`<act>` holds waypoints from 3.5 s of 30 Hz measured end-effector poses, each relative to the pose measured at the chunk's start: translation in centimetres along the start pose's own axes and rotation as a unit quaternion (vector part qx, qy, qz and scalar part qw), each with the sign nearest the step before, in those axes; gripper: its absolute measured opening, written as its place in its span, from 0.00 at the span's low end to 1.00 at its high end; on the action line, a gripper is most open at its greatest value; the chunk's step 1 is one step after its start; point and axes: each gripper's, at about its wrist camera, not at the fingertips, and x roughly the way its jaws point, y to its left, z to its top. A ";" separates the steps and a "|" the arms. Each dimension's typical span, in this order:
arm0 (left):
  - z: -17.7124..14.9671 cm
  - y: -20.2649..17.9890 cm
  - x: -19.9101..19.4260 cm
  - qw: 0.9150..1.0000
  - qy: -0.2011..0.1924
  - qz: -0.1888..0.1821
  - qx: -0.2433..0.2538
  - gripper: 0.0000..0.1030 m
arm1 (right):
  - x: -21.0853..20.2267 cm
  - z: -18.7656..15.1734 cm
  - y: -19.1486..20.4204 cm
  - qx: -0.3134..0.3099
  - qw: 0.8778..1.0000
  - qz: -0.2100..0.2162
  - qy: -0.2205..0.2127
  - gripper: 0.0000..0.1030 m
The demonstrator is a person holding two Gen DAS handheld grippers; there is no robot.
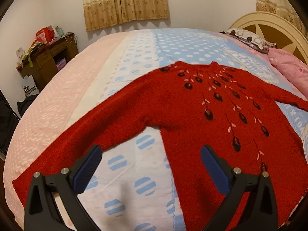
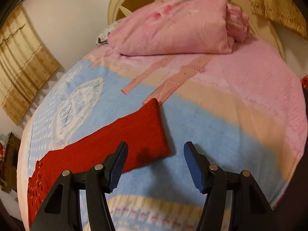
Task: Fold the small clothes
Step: 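Reach the right tool to the sweater sleeve cuff and close on it, then lift the sleeve with the right tool and fold it across the sweater body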
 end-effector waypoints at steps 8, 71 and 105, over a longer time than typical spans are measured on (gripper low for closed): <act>-0.3 -0.2 0.8 1.000 0.011 -0.008 -0.010 1.00 | 2.6 0.8 2.8 -0.047 0.999 -0.001 0.015 0.17; 5.7 -3.6 5.6 0.986 0.058 -0.154 -0.014 0.90 | 0.0 -22.1 31.2 -0.379 0.888 0.243 0.089 0.70; 11.9 -4.5 7.3 0.986 0.030 -0.154 -0.049 0.12 | -0.1 -22.1 23.6 -0.324 0.914 0.237 0.051 0.71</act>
